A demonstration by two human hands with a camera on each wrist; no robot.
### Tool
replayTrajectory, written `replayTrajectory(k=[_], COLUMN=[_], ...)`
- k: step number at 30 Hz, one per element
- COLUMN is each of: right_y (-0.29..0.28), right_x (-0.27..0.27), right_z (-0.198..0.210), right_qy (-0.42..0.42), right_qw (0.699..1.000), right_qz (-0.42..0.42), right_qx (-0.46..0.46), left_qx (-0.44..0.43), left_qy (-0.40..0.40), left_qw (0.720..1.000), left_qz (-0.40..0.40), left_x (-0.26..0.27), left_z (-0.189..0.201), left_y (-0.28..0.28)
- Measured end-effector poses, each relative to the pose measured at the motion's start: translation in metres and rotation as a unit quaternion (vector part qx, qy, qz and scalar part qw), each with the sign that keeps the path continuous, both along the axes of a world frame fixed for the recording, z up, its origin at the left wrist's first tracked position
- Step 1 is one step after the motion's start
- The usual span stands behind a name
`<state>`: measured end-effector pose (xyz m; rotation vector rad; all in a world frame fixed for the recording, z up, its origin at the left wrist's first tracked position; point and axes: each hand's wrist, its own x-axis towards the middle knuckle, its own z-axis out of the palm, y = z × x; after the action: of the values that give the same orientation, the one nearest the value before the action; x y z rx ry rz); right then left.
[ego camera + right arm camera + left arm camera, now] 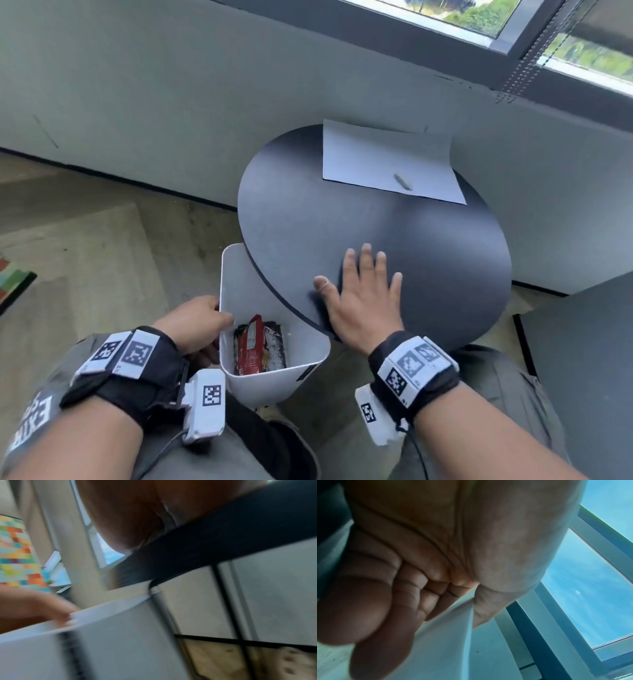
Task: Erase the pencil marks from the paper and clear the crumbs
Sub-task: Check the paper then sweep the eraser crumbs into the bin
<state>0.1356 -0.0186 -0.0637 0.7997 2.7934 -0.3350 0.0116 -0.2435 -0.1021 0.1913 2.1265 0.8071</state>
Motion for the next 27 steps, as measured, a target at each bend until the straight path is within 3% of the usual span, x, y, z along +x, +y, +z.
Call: replayTrajectory(k=[3,6,7,9,11,12,13,15,17,18,20,21,24,25,27], right_y=[-0.078,-0.099,-0.088,-0.05,-0.016,-0.012,-0.017,-0.047,-0.07,-0.069,-0.034,-0.005,0.077,0.086,0.07], right_x=[-0.017,-0.02,-0.021,-0.028,-0.034,-0.036,-0.037,-0.035,-0.028,-0.027,-0.044,-0.057,-0.094,-0.099,-0.096], right_z=[-0.001,0.012,0.014,0.013,0.015,0.015,0.014,0.013,0.021,0.029,0.038,0.036,0.033,0.03,0.025], right_qy=[0.03,0.079,0.113,0.138,0.049,0.01,-0.009,-0.009,0.019,0.052,0.141,0.159,0.059,0.006,-0.058], right_qw=[0.984,0.94,0.941,0.976,0.997,0.998,0.999,0.993,0.956,0.935,0.923,0.942,0.997,1.0,0.995], right_qz=[0.172,0.307,0.289,0.139,-0.031,-0.056,-0.031,0.115,0.273,0.311,0.288,0.23,0.031,0.012,0.075], right_qx=[-0.021,-0.125,-0.137,-0.095,-0.045,-0.035,-0.029,-0.038,-0.108,-0.16,-0.212,-0.186,-0.027,0.006,0.029], left_qx=[0.015,0.024,0.019,0.01,0.005,0.005,0.007,0.011,0.011,0.009,0.006,0.004,-0.005,-0.006,-0.007], left_qy=[-0.01,-0.008,-0.002,-0.002,-0.007,-0.009,-0.011,-0.018,-0.019,-0.019,-0.026,-0.028,-0.034,-0.035,-0.037], left_qw=[1.0,0.999,0.999,0.999,0.999,0.999,0.999,0.998,0.999,0.999,0.999,0.999,0.999,0.999,0.999], left_qz=[0.021,0.025,0.027,0.04,0.05,0.053,0.053,0.054,0.041,0.032,0.033,0.033,0.029,0.026,0.026], left_x=[-0.003,-0.005,-0.005,-0.005,-0.005,-0.006,-0.007,-0.008,-0.01,-0.011,-0.012,-0.014,-0.015,-0.015,-0.015], left_z=[-0.002,-0.002,-0.001,0.001,0.0,-0.001,-0.001,0.0,-0.002,-0.003,-0.006,-0.008,-0.011,-0.012,-0.011], left_y=[-0.003,-0.007,-0.007,-0.008,-0.008,-0.007,-0.006,-0.004,-0.005,-0.005,-0.008,-0.009,-0.01,-0.009,-0.007])
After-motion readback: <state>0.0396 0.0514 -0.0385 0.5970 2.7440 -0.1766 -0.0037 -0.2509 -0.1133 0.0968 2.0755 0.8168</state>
